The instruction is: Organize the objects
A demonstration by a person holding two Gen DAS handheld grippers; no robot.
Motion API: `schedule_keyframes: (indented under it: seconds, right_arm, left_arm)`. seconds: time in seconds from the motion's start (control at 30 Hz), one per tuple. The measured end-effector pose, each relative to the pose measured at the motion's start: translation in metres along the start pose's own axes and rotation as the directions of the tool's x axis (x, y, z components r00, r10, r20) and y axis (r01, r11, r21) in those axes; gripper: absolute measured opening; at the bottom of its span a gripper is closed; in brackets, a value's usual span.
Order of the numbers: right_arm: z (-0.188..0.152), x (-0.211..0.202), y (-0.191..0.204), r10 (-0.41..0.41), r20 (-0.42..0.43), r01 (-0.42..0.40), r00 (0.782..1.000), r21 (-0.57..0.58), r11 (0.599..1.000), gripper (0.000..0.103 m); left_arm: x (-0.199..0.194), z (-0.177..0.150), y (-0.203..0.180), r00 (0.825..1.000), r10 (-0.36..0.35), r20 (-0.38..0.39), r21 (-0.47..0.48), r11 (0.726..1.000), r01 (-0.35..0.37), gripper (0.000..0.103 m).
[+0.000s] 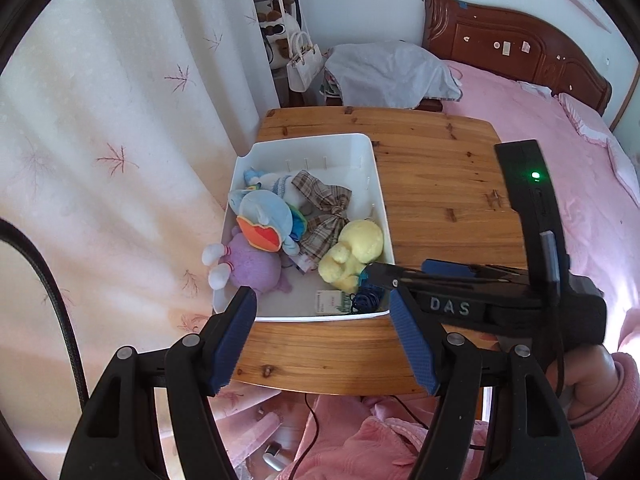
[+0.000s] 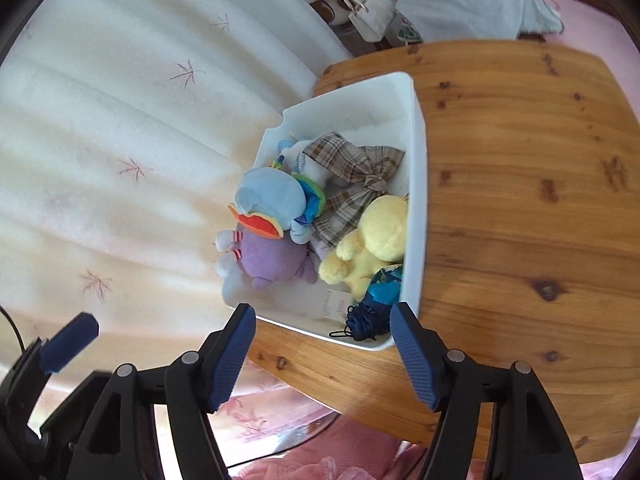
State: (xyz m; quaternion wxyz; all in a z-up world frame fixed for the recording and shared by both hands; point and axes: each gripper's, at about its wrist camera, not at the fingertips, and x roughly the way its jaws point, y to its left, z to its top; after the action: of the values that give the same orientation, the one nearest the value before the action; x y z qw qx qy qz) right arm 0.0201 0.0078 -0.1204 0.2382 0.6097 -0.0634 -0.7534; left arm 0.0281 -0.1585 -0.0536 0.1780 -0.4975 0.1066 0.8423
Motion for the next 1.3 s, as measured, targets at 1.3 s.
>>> schedule_keyframes:
  seconds: [1.3]
  right_arm:
    - [-0.062, -0.174, -0.030, -0.401, 0.398, 0.398, 0.825, 0.093, 0.913, 0.102]
  left_arm:
    - [-0.015, 0.022, -0.060, 0.975, 0.087, 0.207, 0.021, 0.995, -0.093, 0.096]
